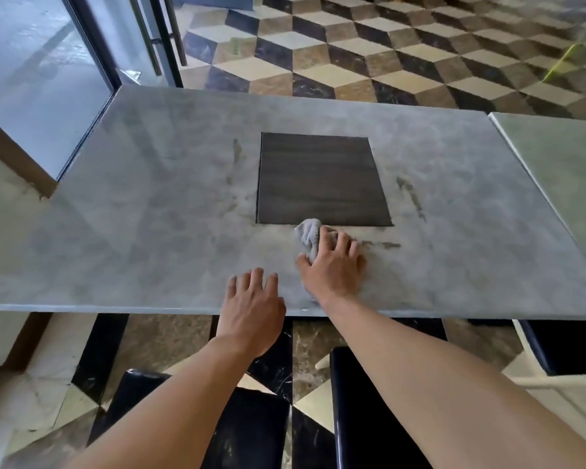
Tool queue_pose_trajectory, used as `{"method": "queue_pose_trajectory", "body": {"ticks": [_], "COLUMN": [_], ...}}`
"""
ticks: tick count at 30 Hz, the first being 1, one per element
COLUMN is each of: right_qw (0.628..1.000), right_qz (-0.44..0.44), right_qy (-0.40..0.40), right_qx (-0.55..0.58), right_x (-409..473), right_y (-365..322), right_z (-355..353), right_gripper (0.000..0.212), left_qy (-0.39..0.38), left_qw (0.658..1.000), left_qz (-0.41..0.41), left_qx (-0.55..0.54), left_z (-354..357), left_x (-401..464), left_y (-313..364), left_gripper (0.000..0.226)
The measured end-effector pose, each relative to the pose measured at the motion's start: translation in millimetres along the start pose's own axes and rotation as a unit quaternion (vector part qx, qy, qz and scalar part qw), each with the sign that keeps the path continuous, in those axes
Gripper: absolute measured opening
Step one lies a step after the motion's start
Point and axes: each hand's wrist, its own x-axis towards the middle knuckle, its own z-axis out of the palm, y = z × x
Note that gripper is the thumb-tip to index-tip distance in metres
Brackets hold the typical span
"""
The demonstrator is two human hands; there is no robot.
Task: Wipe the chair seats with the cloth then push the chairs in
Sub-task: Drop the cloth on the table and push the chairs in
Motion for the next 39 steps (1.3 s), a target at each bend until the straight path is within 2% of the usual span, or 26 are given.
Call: {"method": "queue_pose_trajectory", "body": {"ticks": [6, 15, 19, 23, 28, 34, 39], "right_qw": [0.997, 0.997, 0.996, 0.996, 0.996, 0.987, 0.976], "right_qz": [0.007, -0.015, -0.001, -0.009, -0.023, -0.086, -0.124], "right_qy": [-0.069, -0.068, -0.083, -0.088, -0.079, -0.131, -0.177], "right_qx": [-0.02, -0.029, -0.024, -0.016, 0.037, 0.041, 0.012], "right_x": [3, -43, -96, -184, -267, -384, -450], "right_y": [-4, -16, -42, -69, -97, -128, -111], "right_z": [4, -28, -53, -76, -86, -73, -71], "right_gripper": [0.077, 0.075, 0.072, 0.064, 0.055, 0.053, 0.046], "left_qy": [-0.026, 0.004, 0.029, 0.03, -0.002, -0.032, -0.076], "left_qw": [0.999, 0.998, 0.997, 0.996, 0.991, 0.98, 0.967], "left_qz": [-0.022, -0.05, -0.054, -0.063, -0.104, -0.166, -0.224], "left_qx": [-0.002, -0.023, -0.039, -0.056, -0.086, -0.101, -0.097], "left_z": [9, -25, -49, -60, -57, -36, -6], "left_x": [-12, -60, -103, -174, -265, -378, -444], "left_y": [-9, -64, -97, -134, -168, -213, -217], "left_gripper": [0.05, 0.047, 0.048, 0.044, 0.047, 0.044, 0.045]}}
